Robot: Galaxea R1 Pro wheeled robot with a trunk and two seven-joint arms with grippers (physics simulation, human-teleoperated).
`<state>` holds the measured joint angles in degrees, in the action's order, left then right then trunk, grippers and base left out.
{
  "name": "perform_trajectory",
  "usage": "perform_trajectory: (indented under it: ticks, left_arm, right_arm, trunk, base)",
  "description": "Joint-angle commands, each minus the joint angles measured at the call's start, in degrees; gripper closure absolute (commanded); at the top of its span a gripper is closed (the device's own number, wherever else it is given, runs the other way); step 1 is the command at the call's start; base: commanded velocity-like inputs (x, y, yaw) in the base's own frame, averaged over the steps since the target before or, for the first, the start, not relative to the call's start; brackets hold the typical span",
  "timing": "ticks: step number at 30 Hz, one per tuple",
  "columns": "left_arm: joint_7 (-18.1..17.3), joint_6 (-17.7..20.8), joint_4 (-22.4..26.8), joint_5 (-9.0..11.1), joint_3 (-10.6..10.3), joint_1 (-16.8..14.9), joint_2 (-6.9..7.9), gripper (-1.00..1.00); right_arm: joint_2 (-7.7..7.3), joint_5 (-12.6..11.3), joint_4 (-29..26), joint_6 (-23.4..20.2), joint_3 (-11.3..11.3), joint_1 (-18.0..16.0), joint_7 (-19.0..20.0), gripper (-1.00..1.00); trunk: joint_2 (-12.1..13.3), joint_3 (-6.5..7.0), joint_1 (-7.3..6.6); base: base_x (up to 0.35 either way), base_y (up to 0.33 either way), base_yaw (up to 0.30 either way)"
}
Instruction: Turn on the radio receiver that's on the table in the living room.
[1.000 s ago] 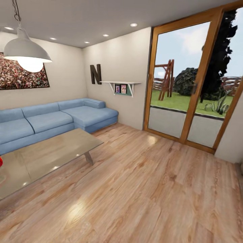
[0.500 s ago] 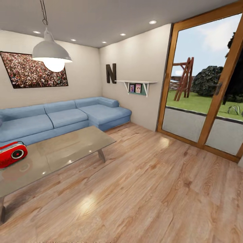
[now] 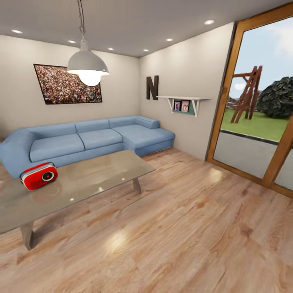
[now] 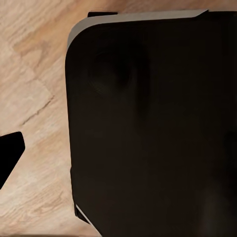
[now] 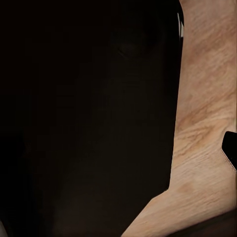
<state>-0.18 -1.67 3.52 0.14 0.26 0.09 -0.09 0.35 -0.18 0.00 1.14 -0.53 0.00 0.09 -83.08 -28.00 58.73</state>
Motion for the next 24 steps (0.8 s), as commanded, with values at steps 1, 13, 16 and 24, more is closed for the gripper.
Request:
perform_trajectory:
  ticks: [1,13,16,24]
  left_arm:
    - [0.0,0.0,0.0,0.0,0.0,0.0,0.00,-1.00]
    - [0.0,0.0,0.0,0.0,0.0,0.0,0.00,-1.00]
    - [0.0,0.0,0.0,0.0,0.0,0.0,0.00,-1.00]
    - [0.0,0.0,0.0,0.0,0.0,0.0,0.00,-1.00]
  right_arm:
    - [0.00,0.0,0.0,0.0,0.0,0.0,0.0,-1.00]
    - [0.00,0.0,0.0,0.0,0.0,0.0,0.0,-1.00]
    - [0.00,0.0,0.0,0.0,0.0,0.0,0.0,-1.00]
    - [0.00,0.0,0.0,0.0,0.0,0.0,0.0,-1.00]
  trunk:
    - [0.0,-0.02,0.00]
    - [0.0,-0.30,0.00]
    - [0.0,-0.37,0.00]
    - [0.0,-0.56,0.00]
  base:
    - [0.000,0.000,0.275]
    - [0.000,0.000,0.275]
    - [0.000,0.000,0.275]
    - [0.000,0.000,0.275]
